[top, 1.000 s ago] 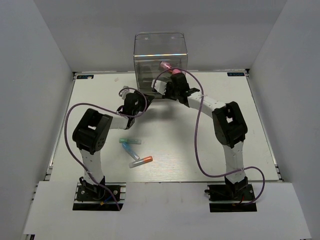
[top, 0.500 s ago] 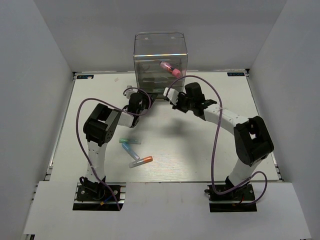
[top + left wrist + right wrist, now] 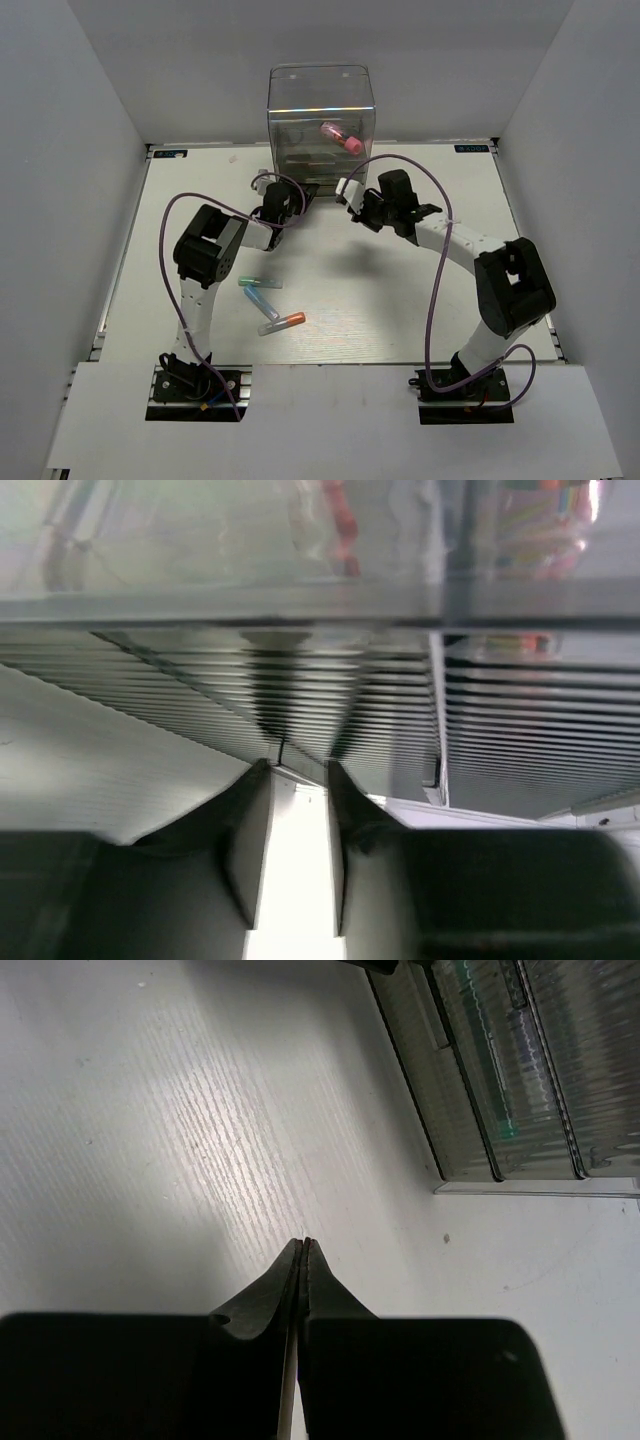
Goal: Sort the stationery into containers
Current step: Open the drawer in the storage box.
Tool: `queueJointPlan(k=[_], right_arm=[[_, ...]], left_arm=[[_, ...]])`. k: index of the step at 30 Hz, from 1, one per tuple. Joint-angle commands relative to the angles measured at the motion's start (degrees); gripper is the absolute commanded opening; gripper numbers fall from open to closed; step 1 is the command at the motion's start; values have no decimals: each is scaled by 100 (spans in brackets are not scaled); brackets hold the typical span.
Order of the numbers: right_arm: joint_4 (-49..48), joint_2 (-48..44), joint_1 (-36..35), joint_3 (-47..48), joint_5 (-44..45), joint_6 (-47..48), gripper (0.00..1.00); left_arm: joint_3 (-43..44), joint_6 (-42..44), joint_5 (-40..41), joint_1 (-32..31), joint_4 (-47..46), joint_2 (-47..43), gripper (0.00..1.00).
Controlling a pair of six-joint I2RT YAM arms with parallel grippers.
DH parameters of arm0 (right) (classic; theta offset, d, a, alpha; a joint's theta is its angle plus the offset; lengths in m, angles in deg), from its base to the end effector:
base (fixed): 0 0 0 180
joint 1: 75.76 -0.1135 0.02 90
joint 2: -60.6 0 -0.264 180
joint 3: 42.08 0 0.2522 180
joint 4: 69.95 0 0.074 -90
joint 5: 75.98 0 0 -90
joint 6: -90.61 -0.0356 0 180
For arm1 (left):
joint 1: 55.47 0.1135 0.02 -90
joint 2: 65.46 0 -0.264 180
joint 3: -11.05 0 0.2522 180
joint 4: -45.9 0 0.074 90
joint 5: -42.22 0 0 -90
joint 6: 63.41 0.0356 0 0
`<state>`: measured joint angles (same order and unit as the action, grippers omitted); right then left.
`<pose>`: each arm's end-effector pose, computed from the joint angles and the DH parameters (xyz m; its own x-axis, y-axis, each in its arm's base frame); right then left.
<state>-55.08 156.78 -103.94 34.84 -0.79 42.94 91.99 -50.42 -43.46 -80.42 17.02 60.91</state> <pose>0.3274 0.1857 0.2319 0.0674 -0.7025 -0.7085 -0.8084 0.3777 -0.4514 0.4168 -0.1910 0.1152 -0.4041 -0.8836 -0.2364 -0.1718 0.3272 -0.9292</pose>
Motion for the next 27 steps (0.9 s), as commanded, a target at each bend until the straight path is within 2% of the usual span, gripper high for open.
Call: queueJointPlan(k=[1, 4, 5, 8, 9, 17, 23, 25, 27], right_arm=[[-189, -310, 24, -84, -154, -93, 0], [-198, -328, 24, -145, -154, -102, 0], [-224, -354, 41, -154, -128, -93, 0], [-225, -346, 32, -155, -163, -110, 0], [-233, -346, 24, -172, -180, -128, 0], [-198, -346, 32, -181, -338, -198, 0], [-154, -337, 23, -155, -373, -181, 0], [-119, -337, 15, -146, -409, -181, 2], [-119, -337, 15, -146, -453, -172, 13]], left_arm=[[164, -77, 236, -1, 36, 72, 35], [217, -77, 298, -1, -87, 125, 25], [269, -138, 298, -1, -140, 125, 15], [270, -139, 158, -1, -316, 187, 3], [217, -139, 157, -1, -394, 187, 1], [-660, -139, -159, -62, -1000, -164, 0], [-1311, -7, -353, -185, -1002, -700, 0], [-1365, 55, -353, -186, -809, -832, 0], [-1444, 125, -353, -238, -511, -947, 0]])
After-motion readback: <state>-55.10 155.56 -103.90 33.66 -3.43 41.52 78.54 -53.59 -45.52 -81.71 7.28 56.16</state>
